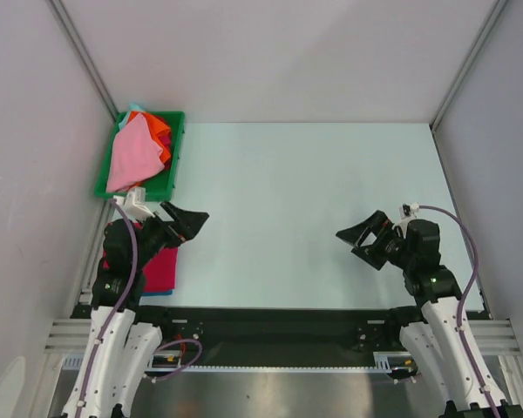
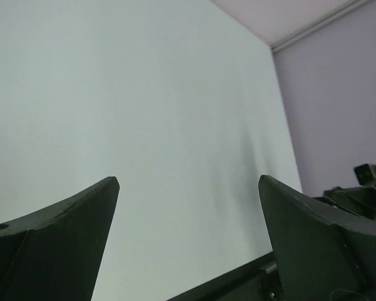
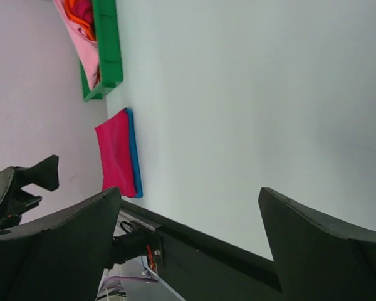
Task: Fold and stack the t-shirts
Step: Grab the tshirt from the pile
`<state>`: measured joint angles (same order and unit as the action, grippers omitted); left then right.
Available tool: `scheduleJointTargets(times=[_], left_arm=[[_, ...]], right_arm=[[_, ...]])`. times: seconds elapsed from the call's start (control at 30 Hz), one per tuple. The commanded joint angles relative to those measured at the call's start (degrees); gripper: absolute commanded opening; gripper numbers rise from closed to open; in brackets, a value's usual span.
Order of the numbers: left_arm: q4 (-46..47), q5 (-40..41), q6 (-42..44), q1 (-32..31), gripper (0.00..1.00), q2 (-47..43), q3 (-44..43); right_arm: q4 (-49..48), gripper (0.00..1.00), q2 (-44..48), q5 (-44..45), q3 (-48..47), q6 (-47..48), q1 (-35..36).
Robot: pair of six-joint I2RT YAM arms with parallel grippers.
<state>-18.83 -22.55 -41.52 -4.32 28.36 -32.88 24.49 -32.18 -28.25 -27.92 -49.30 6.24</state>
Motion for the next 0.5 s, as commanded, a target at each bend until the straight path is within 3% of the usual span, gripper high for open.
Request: scheduleJointTargets(times=[0.0,0.07,0.13,0.2,0.23,0.27,0.4,0.47], left_arm=[[-10.2,8.8,4.7,0.4,1.0,2.1,-4.2],[-6.5,4.1,3.4,0.4,1.0,4.2,-3.7],[-4.0,3.5,2.0,0.4,1.0,5.7,-2.8],[-7.0,10.8,1.4,0.4,1.0,7.1,-5.4],[-10.8,15.2,-3.4,0.4,1.0,9.4,-7.4],[-17.0,22.3,-3.7,0.4,1.0,10.7,-9.4],[-24.5,36.4,-2.9,0.7,1.0,17.9,-18.6],[-28.4,37.1,-3.7,3.3,1.0,20.9,-22.2]], right_arm=[[8.7,1.0,-0.4,2.4,-5.7,3.5,-1.6],[11.0,1.0,-0.7,1.3,-10.1,3.9,-2.8],[18.6,1.0,-1.0,6.1,-15.8,3.9,-3.1],[19.6,1.0,-0.8,4.5,-16.8,5.7,-3.4],[19.5,1.0,-1.1,3.7,-17.5,8.0,-3.3],[20.0,1.0,-1.8,3.3,-18.2,8.9,-2.7],[24.5,1.0,-7.9,2.5,-23.0,13.9,-0.8],[25.5,1.0,-10.6,3.4,-25.0,15.1,0.8]])
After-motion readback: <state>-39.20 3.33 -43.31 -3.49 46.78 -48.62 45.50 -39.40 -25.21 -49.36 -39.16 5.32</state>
